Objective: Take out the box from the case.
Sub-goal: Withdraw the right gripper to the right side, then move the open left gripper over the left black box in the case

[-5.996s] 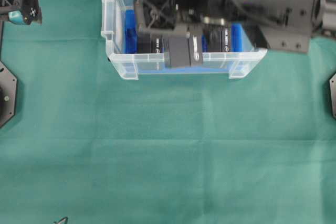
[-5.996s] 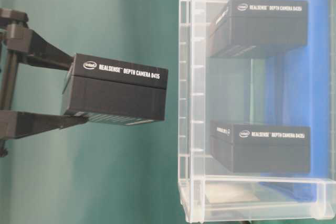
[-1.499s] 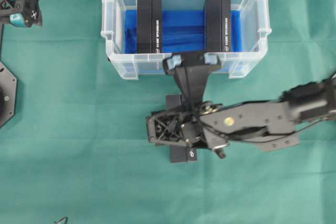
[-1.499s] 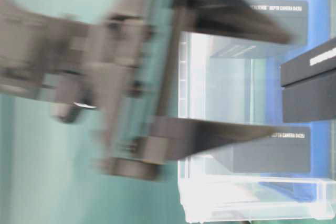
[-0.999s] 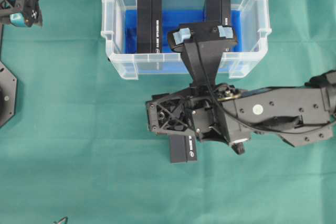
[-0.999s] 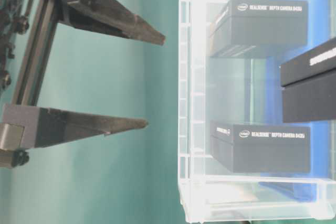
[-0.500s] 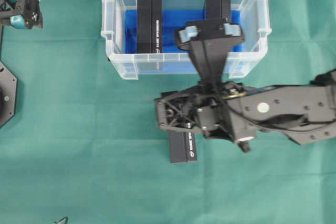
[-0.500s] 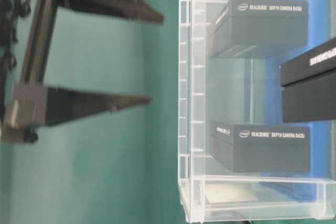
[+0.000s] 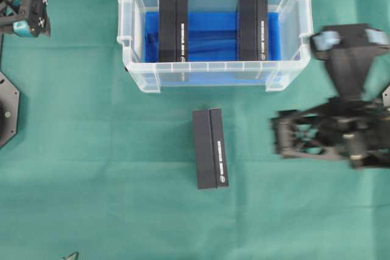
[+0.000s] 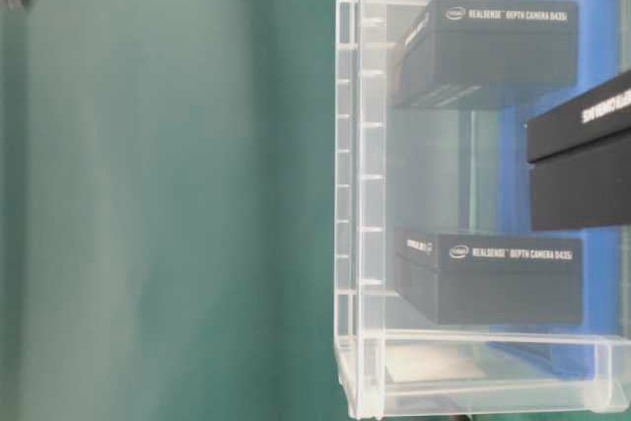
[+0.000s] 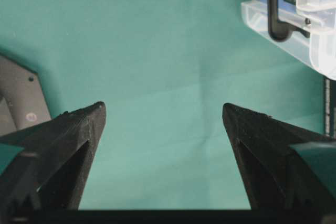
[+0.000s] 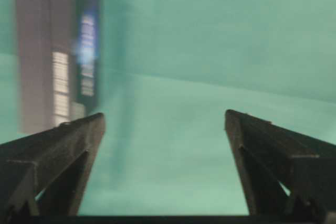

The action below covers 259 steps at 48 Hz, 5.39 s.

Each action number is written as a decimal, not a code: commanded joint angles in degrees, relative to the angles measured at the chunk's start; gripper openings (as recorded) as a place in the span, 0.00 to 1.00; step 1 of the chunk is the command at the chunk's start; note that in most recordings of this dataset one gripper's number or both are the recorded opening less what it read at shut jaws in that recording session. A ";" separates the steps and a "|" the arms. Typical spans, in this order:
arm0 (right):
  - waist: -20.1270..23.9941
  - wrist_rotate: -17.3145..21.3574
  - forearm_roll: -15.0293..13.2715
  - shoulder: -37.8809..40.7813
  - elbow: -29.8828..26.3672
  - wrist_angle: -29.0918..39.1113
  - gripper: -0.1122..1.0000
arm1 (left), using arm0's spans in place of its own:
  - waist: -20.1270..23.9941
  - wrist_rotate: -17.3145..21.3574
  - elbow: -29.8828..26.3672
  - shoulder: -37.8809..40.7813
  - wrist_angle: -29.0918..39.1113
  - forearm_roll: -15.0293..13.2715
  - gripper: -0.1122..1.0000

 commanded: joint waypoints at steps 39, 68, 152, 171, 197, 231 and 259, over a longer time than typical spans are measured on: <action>-15.73 -18.28 0.44 -16.26 14.85 -2.72 0.93 | -0.44 -0.09 -1.58 1.05 -0.62 0.00 0.94; -43.07 -43.33 1.85 -16.70 16.79 -9.76 0.93 | -0.53 -0.09 -1.58 1.05 -0.62 0.18 0.94; -46.49 -47.90 3.87 -15.64 17.05 -12.92 0.93 | -7.82 -1.05 -32.17 32.61 -5.01 0.53 0.94; -46.41 -48.16 3.52 -15.82 17.05 -14.06 0.93 | -8.96 -3.52 -37.71 38.23 -3.60 0.62 0.94; -46.49 -48.34 3.52 -15.73 17.14 -14.85 0.93 | -8.96 -4.57 -37.79 38.50 -2.81 2.55 0.94; -46.49 -48.34 3.52 -15.82 17.05 -14.85 0.93 | -8.35 -4.57 -37.79 38.50 -2.81 3.08 0.94; -46.41 -48.43 3.52 -15.73 17.05 -14.85 0.93 | -7.91 -4.57 -37.53 39.11 -2.90 3.43 0.94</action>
